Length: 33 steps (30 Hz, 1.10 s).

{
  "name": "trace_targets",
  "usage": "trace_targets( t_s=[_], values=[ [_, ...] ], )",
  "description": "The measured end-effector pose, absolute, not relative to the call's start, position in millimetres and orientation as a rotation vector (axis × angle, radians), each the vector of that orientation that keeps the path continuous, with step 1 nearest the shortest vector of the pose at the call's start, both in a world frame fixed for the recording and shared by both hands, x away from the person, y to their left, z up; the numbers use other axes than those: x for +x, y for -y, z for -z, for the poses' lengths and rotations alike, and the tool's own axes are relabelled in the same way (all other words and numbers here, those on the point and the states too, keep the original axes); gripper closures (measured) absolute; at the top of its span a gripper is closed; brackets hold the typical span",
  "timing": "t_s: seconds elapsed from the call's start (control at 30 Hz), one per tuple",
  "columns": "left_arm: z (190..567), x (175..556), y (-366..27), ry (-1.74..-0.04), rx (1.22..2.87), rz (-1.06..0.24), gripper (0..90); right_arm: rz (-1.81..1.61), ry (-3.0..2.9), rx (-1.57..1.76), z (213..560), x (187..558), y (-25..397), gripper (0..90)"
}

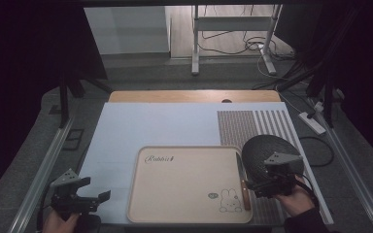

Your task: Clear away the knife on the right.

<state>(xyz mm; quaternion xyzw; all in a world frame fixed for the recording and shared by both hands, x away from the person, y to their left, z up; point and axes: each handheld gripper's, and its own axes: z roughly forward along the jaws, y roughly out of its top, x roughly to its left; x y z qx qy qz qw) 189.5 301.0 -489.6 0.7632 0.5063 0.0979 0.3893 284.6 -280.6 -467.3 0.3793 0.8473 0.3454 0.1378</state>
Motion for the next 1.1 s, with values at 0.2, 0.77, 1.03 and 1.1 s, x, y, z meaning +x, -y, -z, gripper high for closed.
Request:
trace_targets(
  t_s=[0.2,0.77,1.03,1.1],
  values=[
    [489.5,188.9,-301.1,-1.288,1.939,-0.253,0.5,-1.005,-2.425,1.138,467.4,276.9,289.3,0.0],
    [489.5,188.2,-301.8,-1.301,1.928,-0.260,0.6,-0.991,-2.347,1.213,464.4,254.5,308.9,0.0],
    [489.7,188.1,-303.0,-1.311,1.918,-0.256,0.6,-0.958,-2.342,1.224,462.7,246.7,313.0,0.0],
    [489.6,188.6,-302.8,-1.312,1.916,-0.257,0.6,-0.950,-2.343,1.229,462.7,246.4,313.7,0.0]
  ],
)
